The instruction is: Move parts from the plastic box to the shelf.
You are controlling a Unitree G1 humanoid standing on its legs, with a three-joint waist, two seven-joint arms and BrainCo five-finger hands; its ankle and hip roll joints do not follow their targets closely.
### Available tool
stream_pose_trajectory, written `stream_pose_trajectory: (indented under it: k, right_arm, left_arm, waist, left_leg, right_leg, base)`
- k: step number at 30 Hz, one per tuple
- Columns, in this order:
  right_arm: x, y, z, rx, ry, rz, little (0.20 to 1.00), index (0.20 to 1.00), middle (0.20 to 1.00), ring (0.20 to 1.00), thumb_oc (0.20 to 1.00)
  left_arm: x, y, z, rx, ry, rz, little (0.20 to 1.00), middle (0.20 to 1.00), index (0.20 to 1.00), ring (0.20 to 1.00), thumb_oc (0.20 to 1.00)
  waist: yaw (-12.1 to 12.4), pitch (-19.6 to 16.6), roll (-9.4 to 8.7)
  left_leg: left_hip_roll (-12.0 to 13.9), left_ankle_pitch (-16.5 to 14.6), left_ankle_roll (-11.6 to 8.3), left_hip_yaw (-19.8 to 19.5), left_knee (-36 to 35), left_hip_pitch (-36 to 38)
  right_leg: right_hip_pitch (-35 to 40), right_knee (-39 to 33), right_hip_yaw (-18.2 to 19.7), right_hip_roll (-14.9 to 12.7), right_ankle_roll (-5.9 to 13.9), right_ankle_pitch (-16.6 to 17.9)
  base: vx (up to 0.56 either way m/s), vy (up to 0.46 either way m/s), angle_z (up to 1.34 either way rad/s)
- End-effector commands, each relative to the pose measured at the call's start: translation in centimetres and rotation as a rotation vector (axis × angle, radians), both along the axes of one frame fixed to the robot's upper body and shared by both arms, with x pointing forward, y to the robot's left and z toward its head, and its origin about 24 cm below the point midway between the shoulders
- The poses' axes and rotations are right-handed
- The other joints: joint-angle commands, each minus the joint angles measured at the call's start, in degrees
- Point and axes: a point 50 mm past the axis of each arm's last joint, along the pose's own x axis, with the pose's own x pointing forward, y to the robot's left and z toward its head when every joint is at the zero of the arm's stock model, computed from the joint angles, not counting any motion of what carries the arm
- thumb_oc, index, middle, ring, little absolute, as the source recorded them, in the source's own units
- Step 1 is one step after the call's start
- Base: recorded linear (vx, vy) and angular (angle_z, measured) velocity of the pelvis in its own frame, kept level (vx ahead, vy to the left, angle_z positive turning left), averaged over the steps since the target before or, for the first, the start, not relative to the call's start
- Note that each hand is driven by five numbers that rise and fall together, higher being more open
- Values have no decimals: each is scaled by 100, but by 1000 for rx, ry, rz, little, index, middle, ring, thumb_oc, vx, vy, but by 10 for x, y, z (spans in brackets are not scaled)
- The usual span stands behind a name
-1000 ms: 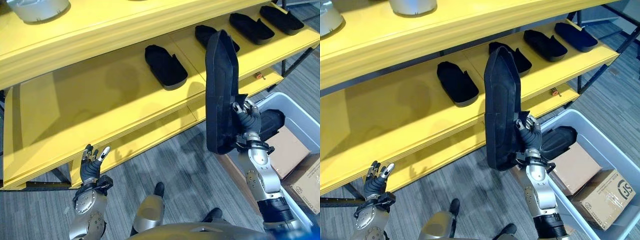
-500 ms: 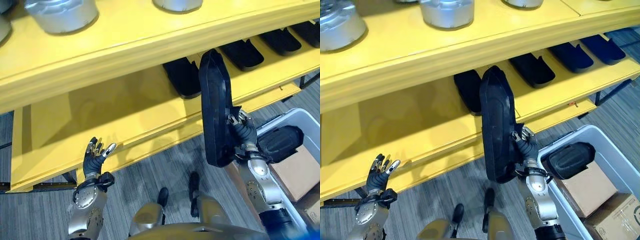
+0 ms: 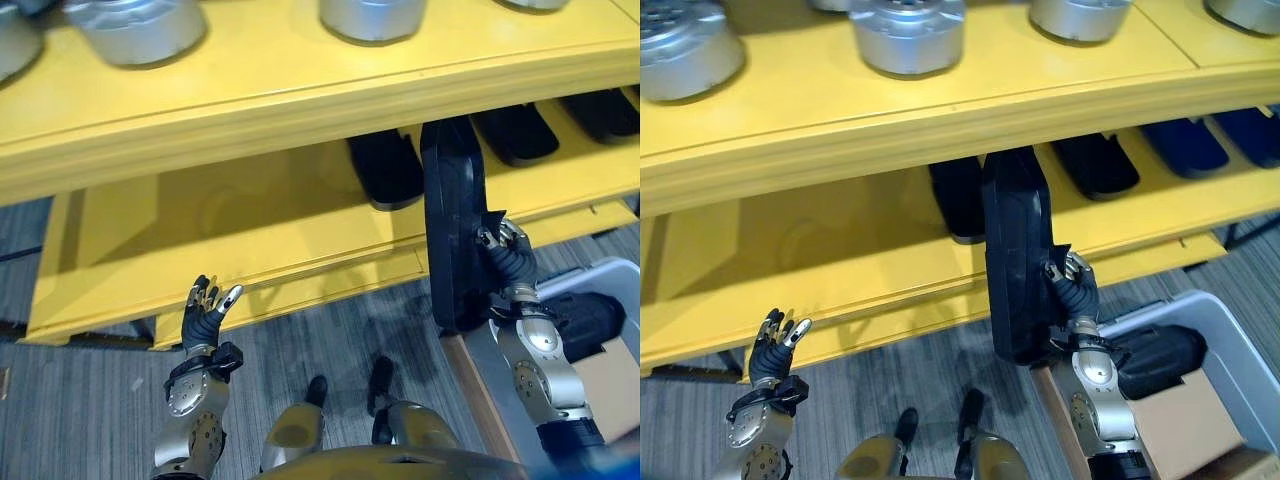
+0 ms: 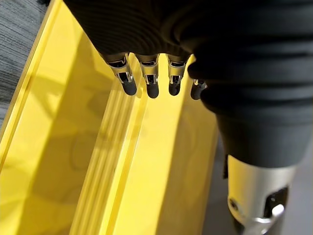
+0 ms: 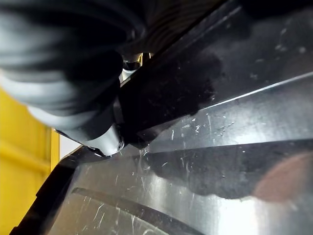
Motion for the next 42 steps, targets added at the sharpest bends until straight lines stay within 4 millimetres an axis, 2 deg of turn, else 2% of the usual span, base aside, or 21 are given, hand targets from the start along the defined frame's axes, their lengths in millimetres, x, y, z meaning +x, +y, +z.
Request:
stream_pose_trajectory:
  k: [1, 2, 3, 4, 5, 6, 7, 11, 14, 17, 18, 20, 21, 26, 34, 42]
  right_arm:
    - [5, 5, 35, 23, -184, 11, 200, 200, 200, 200, 200]
    - [5, 5, 35, 23, -184, 12, 200, 200, 200, 200, 200]
    - [6, 6, 35, 26, -184, 6, 200, 200, 200, 200, 200]
    - [6, 5, 37, 10, -190, 1, 200, 200, 200, 200, 200]
    - [6, 5, 37, 9, -190, 1, 200, 200, 200, 200, 200]
    - [6, 8, 36, 16, -185, 6, 200, 200, 200, 200, 200]
    - [6, 8, 36, 16, -184, 5, 200, 200, 200, 200, 200]
    - [4, 10, 29, 1, -157, 11, 200, 200, 200, 200, 200]
    - [6, 18, 26, -27, -139, 60, 200, 200, 200, 200, 200]
    - [12, 31, 33, -49, -161, 132, 200, 200, 200, 200, 200]
    - [18, 38, 43, -63, -199, 174, 200, 200, 200, 200, 200]
    - [25, 46, 54, -67, -236, 201, 200, 200, 200, 200, 200]
    - [32, 47, 67, -83, -280, 195, 200, 200, 200, 200, 200]
    - [63, 55, 115, -106, -405, 148, 200, 200, 200, 200, 200]
    - [92, 47, 193, -241, -561, 29, 200, 200, 200, 200, 200]
    - [101, 30, 236, -263, -630, -121, 200, 200, 200, 200, 200]
  left_arm:
    - [-12, 16, 18, 58, -66, 19, 1000, 1000, 1000, 1000, 1000]
    - [-12, 16, 18, 58, -65, 20, 1000, 1000, 1000, 1000, 1000]
    - [-11, 16, 18, 52, -65, 20, 1000, 1000, 1000, 1000, 1000]
    - [-9, 14, 17, 39, -64, 10, 1000, 1000, 1000, 1000, 1000]
    - [-9, 14, 17, 38, -64, 10, 1000, 1000, 1000, 1000, 1000]
    - [-9, 12, 16, 35, -59, 4, 1000, 1000, 1000, 1000, 1000]
    - [-9, 12, 16, 35, -59, 3, 1000, 1000, 1000, 1000, 1000]
    - [-7, 13, 17, 66, -57, -28, 1000, 1000, 1000, 1000, 1000]
    - [-7, 16, 19, 90, -56, -35, 1000, 1000, 1000, 1000, 1000]
    - [-4, 20, 22, 113, -60, -30, 1000, 1000, 1000, 1000, 1000]
    - [-1, 22, 24, 119, -70, -32, 1000, 1000, 1000, 1000, 1000]
    - [0, 21, 22, 119, -58, -43, 1000, 1000, 1000, 1000, 1000]
    - [0, 21, 24, 124, -60, -52, 1000, 1000, 1000, 1000, 1000]
    - [9, 15, 32, 138, -86, -119, 1000, 1000, 1000, 1000, 1000]
    - [23, 2, 49, 148, -163, -211, 1000, 1000, 1000, 1000, 1000]
    - [28, -17, 52, 110, -194, -271, 1000, 1000, 1000, 1000, 1000]
  waist:
    - [-124, -265, -100]
    - [-125, -265, -99]
    - [-144, -281, -45]
    - [-195, -335, 91]
    - [-190, -328, 94]
    - [-182, -410, 212]
    - [-185, -411, 212]
    - [-112, -339, 228]
    - [-28, -296, 161]
    - [92, -296, 60]
    - [229, -298, -48]
    - [345, -284, -126]
    - [427, -257, -173]
    - [656, 69, -159]
    - [629, 702, 9]
    - [487, 1145, 182]
  left_leg:
    - [1182, 978, -129, 841, -224, -181]
    - [1192, 1004, -140, 846, -277, -152]
    - [1385, 1169, -172, 952, -423, -148]
    - [1556, 1221, -264, 1267, -696, -54]
    - [1559, 1231, -266, 1278, -726, -25]
    - [1550, 1179, -319, 1248, -967, 103]
    - [1547, 1184, -318, 1246, -977, 108]
    - [1209, 828, -225, 1119, -565, 16]
    - [992, 601, -176, 1101, -326, -38]
    - [835, 471, -149, 1116, -147, -140]
    - [725, 377, -143, 1100, 8, -276]
    - [645, 304, -126, 1073, 126, -383]
    - [599, 258, -109, 1073, 203, -464]
    - [524, 219, -104, 1126, 491, -859]
    - [551, 51, -92, 1300, 1208, -1575]
    - [563, -193, -33, 1385, 2098, -2495]
  right_leg:
    - [21, 1084, 180, -529, 597, -982]
    - [4, 1126, 183, -527, 589, -1009]
    - [-41, 1266, 104, -598, 614, -1057]
    - [-57, 1469, -96, -733, 671, -1114]
    - [-58, 1491, -89, -735, 672, -1129]
    - [-91, 1640, -142, -801, 711, -1126]
    - [-90, 1645, -145, -806, 713, -1129]
    - [221, 1506, -258, -1178, 824, -984]
    - [427, 1289, -307, -1328, 926, -849]
    - [500, 1090, -325, -1422, 1014, -722]
    - [595, 903, -419, -1468, 1063, -644]
    - [667, 770, -483, -1489, 1091, -585]
    - [662, 732, -489, -1495, 1109, -562]
    - [315, 864, -454, -1581, 1108, -491]
    - [-671, 1697, -86, -1696, 1036, -615]
    - [-1826, 2721, 264, -1735, 964, -887]
  base:
    - [-27, 101, 57]
    - [-37, 153, 61]
    - [-8, 163, 43]
    - [-8, 169, 35]
    - [34, 261, 30]
    - [36, 140, 55]
    - [46, 230, 66]
    - [60, 216, 19]
    - [37, 190, 44]
    - [30, 163, 25]
    - [62, 171, 29]
    - [55, 106, 19]
    - [20, 54, 18]
    - [-67, 30, 0]
    - [-114, 47, -9]
    - [-81, 29, -16]
